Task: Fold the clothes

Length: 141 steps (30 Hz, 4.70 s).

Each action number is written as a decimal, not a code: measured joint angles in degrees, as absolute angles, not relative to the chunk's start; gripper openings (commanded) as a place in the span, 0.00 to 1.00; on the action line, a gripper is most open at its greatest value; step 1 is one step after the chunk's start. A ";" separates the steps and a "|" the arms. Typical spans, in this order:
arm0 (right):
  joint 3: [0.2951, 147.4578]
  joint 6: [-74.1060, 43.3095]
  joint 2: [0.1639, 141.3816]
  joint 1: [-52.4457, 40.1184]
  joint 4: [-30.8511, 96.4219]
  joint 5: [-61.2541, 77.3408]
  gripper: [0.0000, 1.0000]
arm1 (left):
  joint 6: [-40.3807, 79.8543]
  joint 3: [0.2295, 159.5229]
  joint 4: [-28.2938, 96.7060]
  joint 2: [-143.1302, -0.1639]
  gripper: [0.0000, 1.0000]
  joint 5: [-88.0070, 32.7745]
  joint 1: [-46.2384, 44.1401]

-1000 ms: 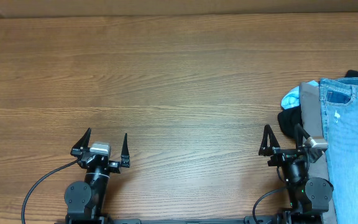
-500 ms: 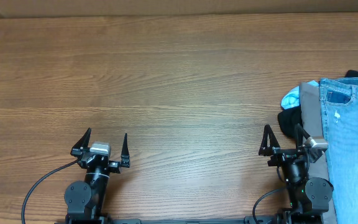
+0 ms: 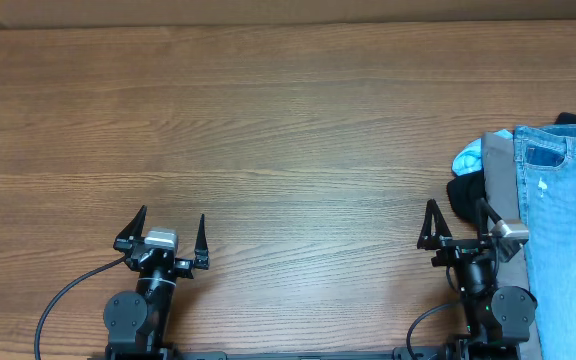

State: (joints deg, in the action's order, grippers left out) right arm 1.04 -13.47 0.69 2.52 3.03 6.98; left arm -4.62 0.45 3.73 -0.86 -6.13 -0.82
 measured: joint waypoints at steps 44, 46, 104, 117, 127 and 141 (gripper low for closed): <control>79.94 -11.51 74.61 2.48 65.58 9.72 1.00 | -2.63 76.23 48.84 -62.22 1.00 -9.45 -0.82; 84.73 -11.03 81.34 2.48 67.61 10.79 1.00 | -2.63 80.82 53.34 -66.65 1.00 -9.91 -0.82; 89.65 -28.49 123.39 20.75 39.68 -15.79 0.69 | -0.47 85.12 56.66 -79.42 1.00 -19.40 -0.82; 89.65 -26.48 123.39 20.62 39.64 -15.62 0.55 | 0.10 85.12 56.66 -79.66 1.00 -19.55 -0.82; 89.65 -23.46 123.42 20.21 37.60 -16.40 0.55 | 0.10 85.12 56.71 -81.97 1.00 -19.55 -0.82; 89.65 -16.34 123.39 20.36 35.99 -10.98 0.60 | 0.10 85.12 57.10 -83.15 1.00 -19.57 -0.82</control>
